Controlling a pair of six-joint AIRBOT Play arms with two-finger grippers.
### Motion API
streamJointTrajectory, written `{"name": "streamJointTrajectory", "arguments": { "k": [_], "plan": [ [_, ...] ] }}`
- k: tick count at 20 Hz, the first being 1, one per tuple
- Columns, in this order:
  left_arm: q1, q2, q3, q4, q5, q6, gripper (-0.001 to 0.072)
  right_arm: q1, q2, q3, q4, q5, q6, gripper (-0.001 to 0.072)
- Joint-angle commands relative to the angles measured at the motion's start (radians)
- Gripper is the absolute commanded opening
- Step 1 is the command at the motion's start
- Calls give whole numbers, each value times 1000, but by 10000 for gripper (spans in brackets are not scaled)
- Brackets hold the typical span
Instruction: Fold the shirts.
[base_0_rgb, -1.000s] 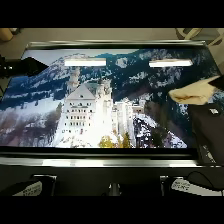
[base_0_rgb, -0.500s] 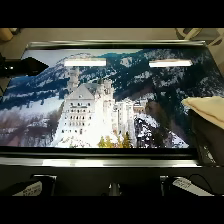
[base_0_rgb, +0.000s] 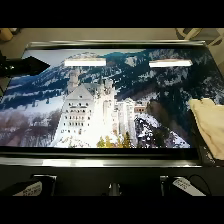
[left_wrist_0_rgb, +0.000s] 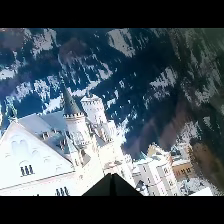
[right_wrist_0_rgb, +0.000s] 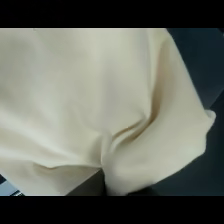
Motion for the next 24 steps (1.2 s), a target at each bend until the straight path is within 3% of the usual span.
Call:
{"name": "streamJointTrajectory", "arguments": {
  "k": [1, 2, 3, 6, 9, 11, 12, 13, 14, 15, 16, 18, 20, 22, 24],
  "plan": [
    [-11, 2, 6, -14, -1, -3, 24, -1, 18, -133, -37, -116, 30, 452],
    [-16, 3, 16, -14, -1, -3, 23, -1, 18, -114, -56, -144, -11, 675],
    [-16, 3, 37, -14, -2, -3, 23, -1, 18, -67, -72, -148, -63, 704],
    [-24, 0, 141, 63, 25, -31, 21, 15, 18, 175, -48, -296, -91, 701],
    [-114, -35, 282, 564, 51, -253, 21, 227, 18, 386, -16, -567, -188, 665],
    [-196, -71, 312, 885, -7, -378, 22, 448, 17, 413, -16, -619, -233, 665],
    [-224, -92, 312, 966, -52, -406, 23, 557, 6, 413, -16, -589, -206, 666],
    [-238, -122, 309, 972, -109, -414, 59, 667, -16, 413, -17, -533, -136, 666],
    [-247, -153, 294, 947, -170, -424, 255, 754, -47, 413, -17, -475, -72, 667],
    [-254, -184, 274, 925, -247, -460, 538, 831, -84, 413, -14, -407, -24, 667],
    [-258, -216, 243, 893, -350, -500, 705, 888, -121, 413, 3, -327, -12, 667],
    [-261, -221, 129, 793, -410, -483, 703, 948, -189, 413, 63, -165, -31, 668],
    [-262, -144, -12, 736, -290, -493, 703, 966, -228, 412, 80, -58, -76, 667],
    [-263, -86, -92, 747, -194, -502, 671, 966, -235, 413, 61, -55, -76, 667],
    [-263, -85, -90, 763, -189, -498, 672, 966, -235, 413, 26, -58, -76, 667]
  ]
}}
